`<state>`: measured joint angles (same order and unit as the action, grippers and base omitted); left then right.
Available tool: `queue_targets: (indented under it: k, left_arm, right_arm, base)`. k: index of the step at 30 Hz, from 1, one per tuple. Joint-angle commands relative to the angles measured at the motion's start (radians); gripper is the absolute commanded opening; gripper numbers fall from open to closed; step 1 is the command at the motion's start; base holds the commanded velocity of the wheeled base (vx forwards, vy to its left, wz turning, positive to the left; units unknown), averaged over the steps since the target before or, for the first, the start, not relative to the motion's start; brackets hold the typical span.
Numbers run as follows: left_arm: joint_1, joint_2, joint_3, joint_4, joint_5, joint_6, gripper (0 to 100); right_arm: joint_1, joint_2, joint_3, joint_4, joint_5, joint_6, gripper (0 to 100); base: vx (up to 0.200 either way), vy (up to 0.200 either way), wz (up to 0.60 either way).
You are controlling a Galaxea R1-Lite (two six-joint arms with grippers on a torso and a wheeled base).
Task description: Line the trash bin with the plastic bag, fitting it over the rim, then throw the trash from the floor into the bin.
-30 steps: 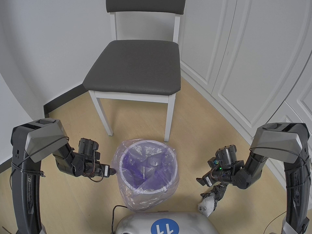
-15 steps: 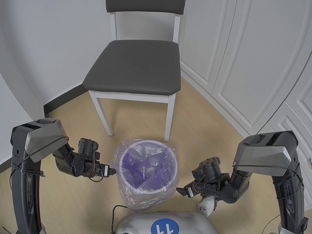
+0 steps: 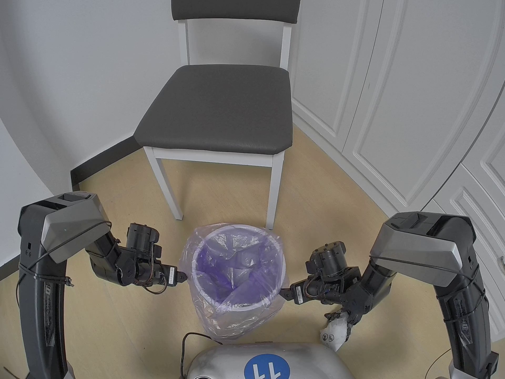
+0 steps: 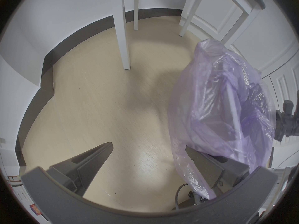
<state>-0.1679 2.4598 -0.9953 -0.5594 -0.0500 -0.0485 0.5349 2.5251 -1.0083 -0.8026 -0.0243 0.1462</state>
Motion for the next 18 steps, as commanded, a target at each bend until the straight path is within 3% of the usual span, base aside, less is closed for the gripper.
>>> queue_targets:
  k: [1,6,18]
  left_arm:
    - [0.001,0.007,-0.002,-0.001,0.001,-0.001,100]
    - [0.001,0.005,-0.002,-0.001,0.002,-0.001,100]
    - [-0.002,-0.012,0.021,-0.001,-0.001,0.001,100]
  right_arm:
    - [-0.038,0.023,-0.059,0.022,0.004,0.001,100]
    - [-0.075,0.049,-0.133,0.036,0.007,0.006,100]
    - [-0.124,0.101,-0.358,0.204,0.152,0.075,100]
  base:
    - [0.0,0.0,0.0]
    - [0.0,0.0,0.0]
    - [0.0,0.0,0.0]
